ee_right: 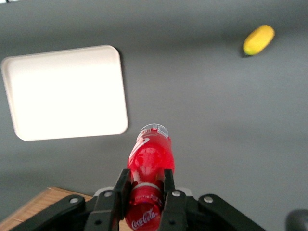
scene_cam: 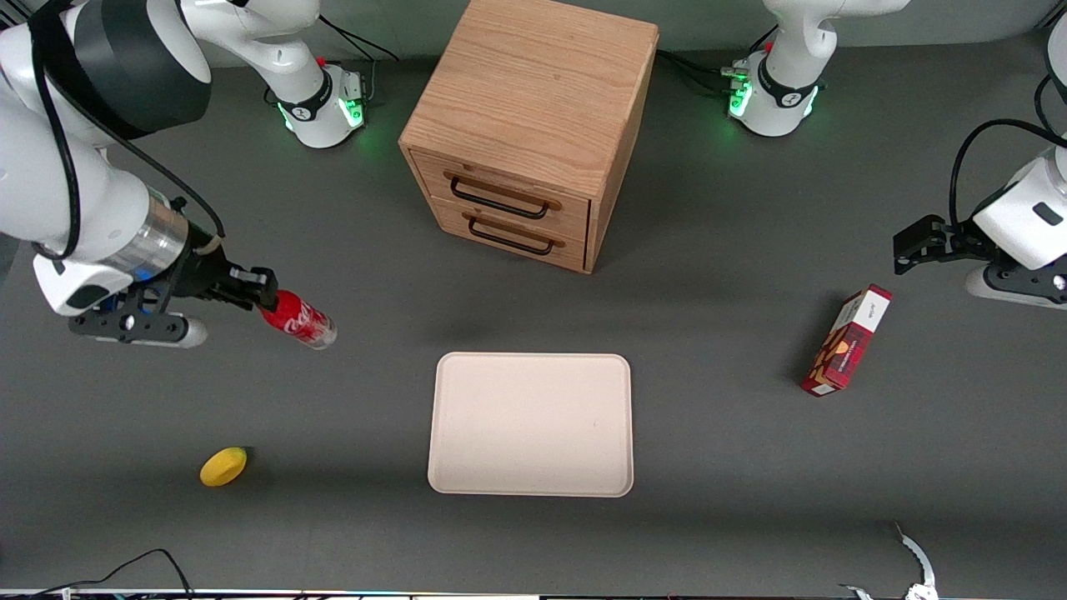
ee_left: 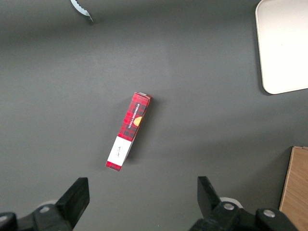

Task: Place coke bottle on tray
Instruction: 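Carry the held bottle over to the cream tray's edge, then set the bottle upright on the tray and open the right gripper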

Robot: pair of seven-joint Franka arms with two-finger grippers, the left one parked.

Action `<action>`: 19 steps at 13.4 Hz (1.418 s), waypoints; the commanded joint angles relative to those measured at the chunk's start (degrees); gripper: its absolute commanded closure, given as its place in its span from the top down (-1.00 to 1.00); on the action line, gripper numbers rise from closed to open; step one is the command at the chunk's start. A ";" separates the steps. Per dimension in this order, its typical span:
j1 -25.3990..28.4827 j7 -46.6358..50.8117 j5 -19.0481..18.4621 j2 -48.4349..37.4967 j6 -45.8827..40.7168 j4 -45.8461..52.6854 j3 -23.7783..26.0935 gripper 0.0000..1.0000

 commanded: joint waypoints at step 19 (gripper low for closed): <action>9.37 31.54 -14.32 33.23 25.82 16.03 2.25 1.00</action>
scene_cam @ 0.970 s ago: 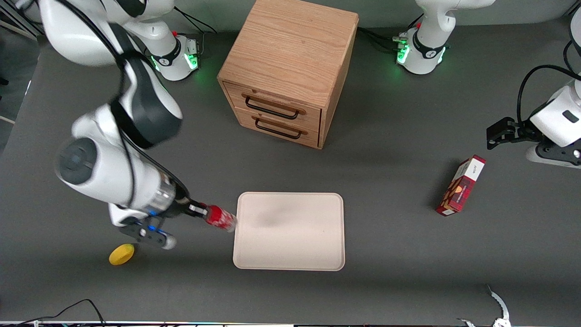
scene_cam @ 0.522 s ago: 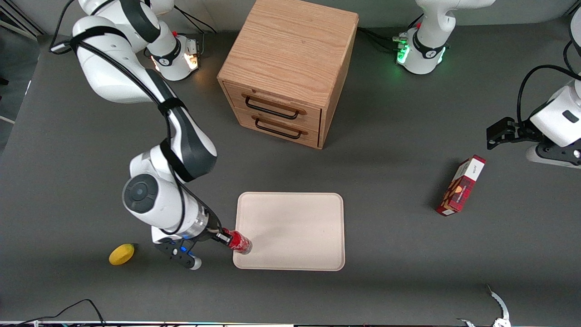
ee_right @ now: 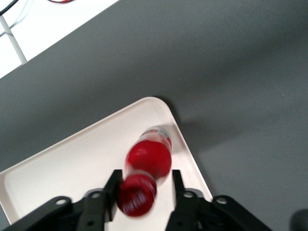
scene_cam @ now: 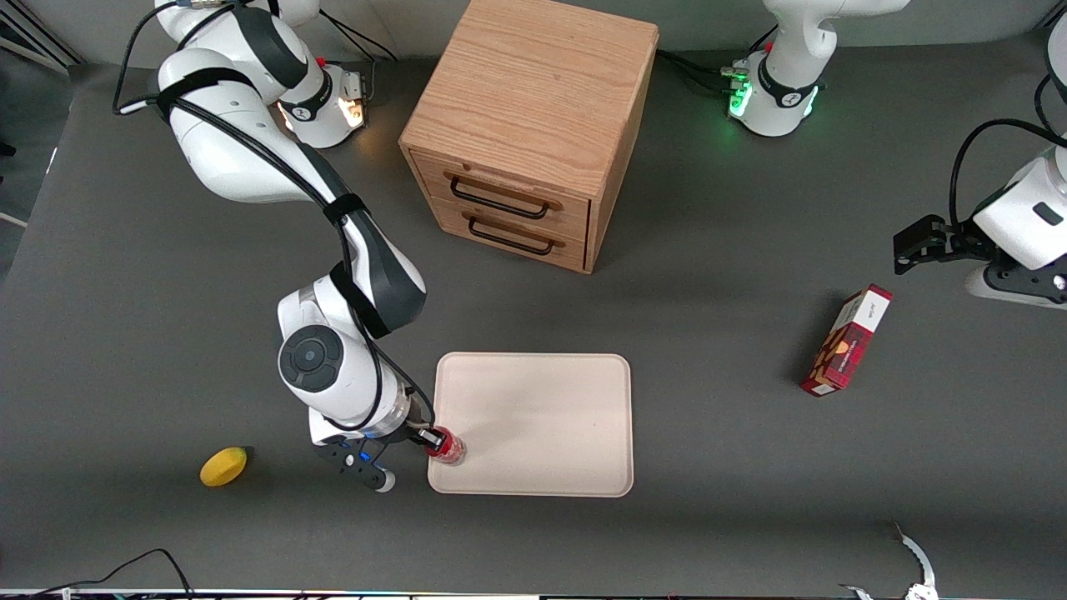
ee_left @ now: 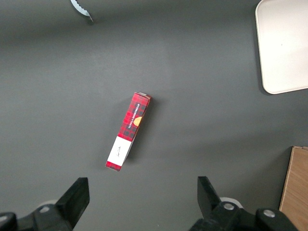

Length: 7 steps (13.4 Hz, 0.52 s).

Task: Place coke bottle on tray
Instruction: 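Set the bottle upright on the tray and open the right gripper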

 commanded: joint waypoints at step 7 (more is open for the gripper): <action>-10.47 -10.68 -8.61 -25.72 -28.64 -7.89 13.81 1.00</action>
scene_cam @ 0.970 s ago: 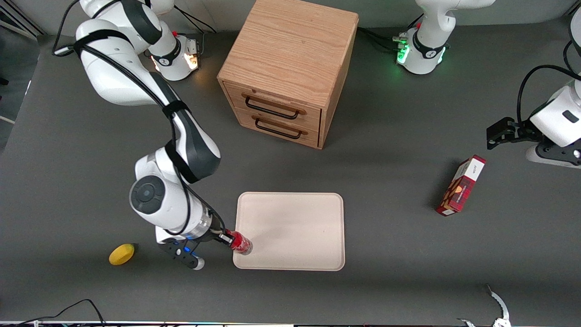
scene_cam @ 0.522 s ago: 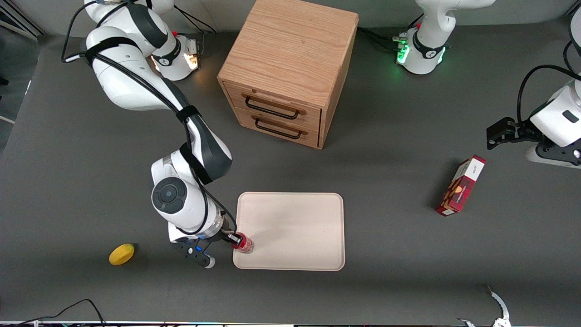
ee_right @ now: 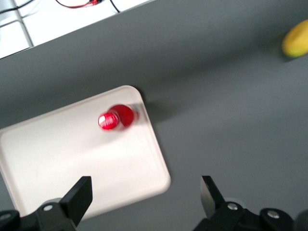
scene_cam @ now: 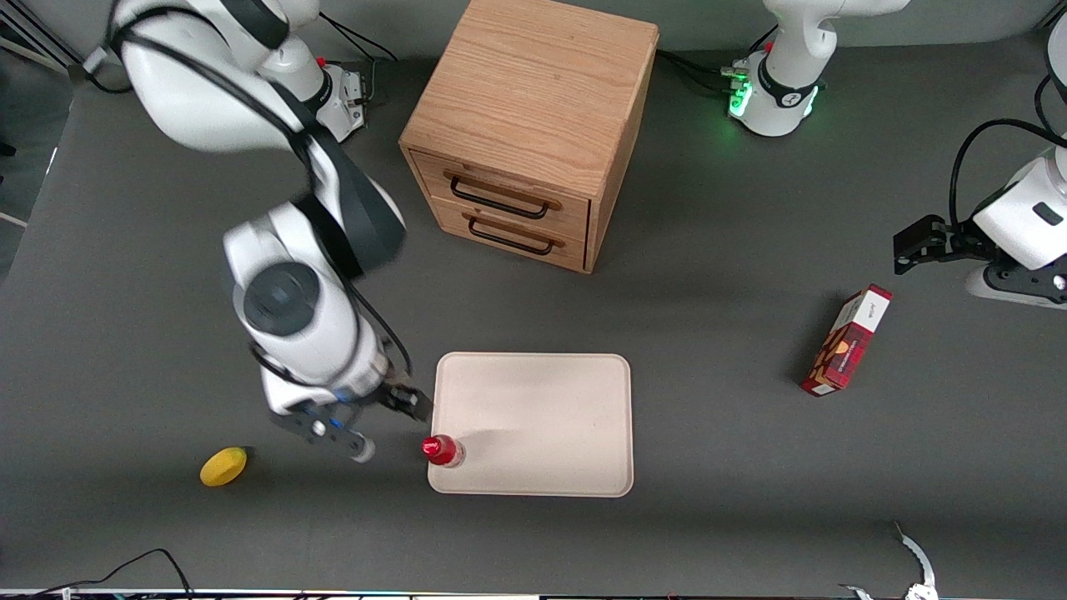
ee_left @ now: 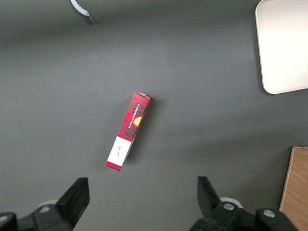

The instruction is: Place coke bottle on tray

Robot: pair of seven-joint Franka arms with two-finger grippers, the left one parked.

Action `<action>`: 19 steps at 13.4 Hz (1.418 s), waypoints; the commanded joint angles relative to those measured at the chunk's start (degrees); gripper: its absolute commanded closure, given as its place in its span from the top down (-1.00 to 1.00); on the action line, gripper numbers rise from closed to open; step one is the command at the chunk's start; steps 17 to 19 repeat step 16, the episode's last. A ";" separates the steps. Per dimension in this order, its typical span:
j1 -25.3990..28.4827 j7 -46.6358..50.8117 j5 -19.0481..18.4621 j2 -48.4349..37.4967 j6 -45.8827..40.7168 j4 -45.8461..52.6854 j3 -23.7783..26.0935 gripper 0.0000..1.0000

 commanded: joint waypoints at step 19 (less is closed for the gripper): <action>-8.69 -29.90 28.08 -47.08 0.71 -49.08 -21.96 1.00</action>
